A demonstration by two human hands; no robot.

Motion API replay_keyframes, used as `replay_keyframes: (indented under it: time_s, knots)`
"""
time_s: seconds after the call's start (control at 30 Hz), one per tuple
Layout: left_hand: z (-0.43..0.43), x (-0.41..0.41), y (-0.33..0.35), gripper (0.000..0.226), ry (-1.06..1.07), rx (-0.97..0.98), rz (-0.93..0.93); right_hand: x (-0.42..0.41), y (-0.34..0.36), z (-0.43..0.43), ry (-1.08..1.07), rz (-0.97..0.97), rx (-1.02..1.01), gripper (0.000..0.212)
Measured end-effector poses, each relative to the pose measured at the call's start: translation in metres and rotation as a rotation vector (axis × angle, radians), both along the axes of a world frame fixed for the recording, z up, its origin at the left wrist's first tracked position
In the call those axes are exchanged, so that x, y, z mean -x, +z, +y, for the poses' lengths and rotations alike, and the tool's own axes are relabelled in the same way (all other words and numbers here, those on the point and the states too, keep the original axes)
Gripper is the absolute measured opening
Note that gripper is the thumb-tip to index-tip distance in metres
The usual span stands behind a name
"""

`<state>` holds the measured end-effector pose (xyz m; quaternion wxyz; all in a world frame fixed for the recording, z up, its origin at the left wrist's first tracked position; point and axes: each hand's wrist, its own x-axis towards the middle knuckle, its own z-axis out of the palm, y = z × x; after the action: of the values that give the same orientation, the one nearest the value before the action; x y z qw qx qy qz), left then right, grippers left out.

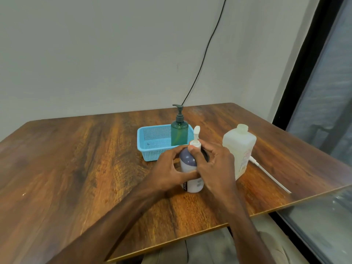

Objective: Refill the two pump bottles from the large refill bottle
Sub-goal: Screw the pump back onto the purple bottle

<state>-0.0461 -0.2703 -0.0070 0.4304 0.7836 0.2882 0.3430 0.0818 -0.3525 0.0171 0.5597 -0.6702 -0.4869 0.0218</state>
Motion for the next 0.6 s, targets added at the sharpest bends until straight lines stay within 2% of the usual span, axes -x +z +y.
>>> replay_keyframes:
  time_s: [0.1, 0.23, 0.33, 0.47, 0.5, 0.6]
  knots:
    - [0.002, 0.002, 0.003, 0.059, -0.002, 0.066, 0.023, -0.011, 0.011, -0.005, 0.143, 0.099, 0.070, 0.032]
    - [0.003, 0.005, 0.005, 0.074, 0.002, 0.043, 0.087, -0.020, 0.013, -0.011, 0.275, 0.225, 0.101, 0.028]
    - [0.001, 0.010, 0.005, 0.074, 0.055, -0.049, 0.075, -0.018, 0.008, -0.015, 0.280, 0.387, 0.026, 0.026]
    - [0.006, 0.025, 0.019, 0.083, 0.120, -0.147, 0.050, -0.011, 0.004, -0.014, 0.208, 0.447, -0.017, 0.036]
    - [0.008, 0.029, 0.025, 0.081, 0.142, -0.151, 0.027, -0.010, 0.003, -0.013, 0.207, 0.456, -0.020, 0.035]
    - [0.023, 0.041, 0.047, 0.056, 0.219, -0.119, -0.015, -0.006, 0.000, -0.012, 0.197, 0.465, -0.041, 0.034]
